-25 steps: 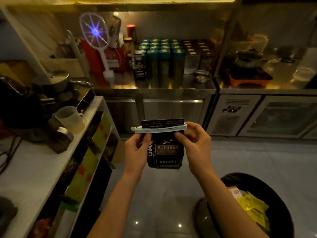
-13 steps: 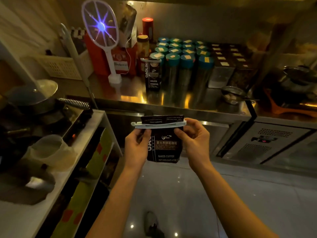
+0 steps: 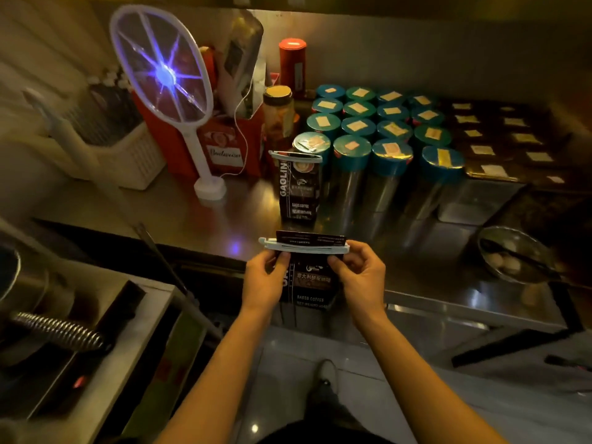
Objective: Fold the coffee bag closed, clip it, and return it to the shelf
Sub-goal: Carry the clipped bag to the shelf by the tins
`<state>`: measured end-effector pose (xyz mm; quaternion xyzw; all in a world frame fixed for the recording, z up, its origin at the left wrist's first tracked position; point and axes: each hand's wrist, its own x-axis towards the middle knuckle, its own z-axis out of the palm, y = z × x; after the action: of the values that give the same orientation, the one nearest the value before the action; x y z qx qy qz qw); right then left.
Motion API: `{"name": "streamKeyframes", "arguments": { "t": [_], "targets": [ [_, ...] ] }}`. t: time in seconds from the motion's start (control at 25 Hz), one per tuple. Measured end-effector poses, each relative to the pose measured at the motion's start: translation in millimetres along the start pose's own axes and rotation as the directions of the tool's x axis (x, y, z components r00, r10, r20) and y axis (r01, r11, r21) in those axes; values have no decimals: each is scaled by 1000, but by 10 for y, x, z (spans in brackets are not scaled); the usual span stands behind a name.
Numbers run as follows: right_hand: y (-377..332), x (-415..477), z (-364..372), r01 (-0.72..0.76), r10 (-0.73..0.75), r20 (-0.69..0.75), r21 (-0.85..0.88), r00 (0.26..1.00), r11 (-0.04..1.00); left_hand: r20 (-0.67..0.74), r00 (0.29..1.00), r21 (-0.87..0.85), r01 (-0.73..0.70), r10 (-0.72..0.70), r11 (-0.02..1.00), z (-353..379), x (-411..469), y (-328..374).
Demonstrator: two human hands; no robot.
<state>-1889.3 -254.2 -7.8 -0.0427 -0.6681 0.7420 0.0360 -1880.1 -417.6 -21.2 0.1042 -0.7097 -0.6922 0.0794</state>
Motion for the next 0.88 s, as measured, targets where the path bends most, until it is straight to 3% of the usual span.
{"name": "streamKeyframes", "arguments": {
  "t": [0.24, 0.56, 0.8, 0.88],
  "targets": [
    [274, 1174, 195, -129, 130, 9, -92, 991, 987, -67, 991, 63, 120, -116, 991, 163, 1071, -223],
    [601, 1794, 518, -236, 231, -49, -177, 972, 956, -53, 979, 154, 205, -199, 967, 67, 1811, -510],
    [720, 1943, 580, -228, 217, -75, -180, 973, 957, -39, 985, 252, 172, -168, 952, 55, 1948, -497],
    [763, 1952, 541, -218, 221, -11, -209, 975, 953, -135, 981, 258, 169, -138, 951, 85, 1931, -519]
  ]
}}
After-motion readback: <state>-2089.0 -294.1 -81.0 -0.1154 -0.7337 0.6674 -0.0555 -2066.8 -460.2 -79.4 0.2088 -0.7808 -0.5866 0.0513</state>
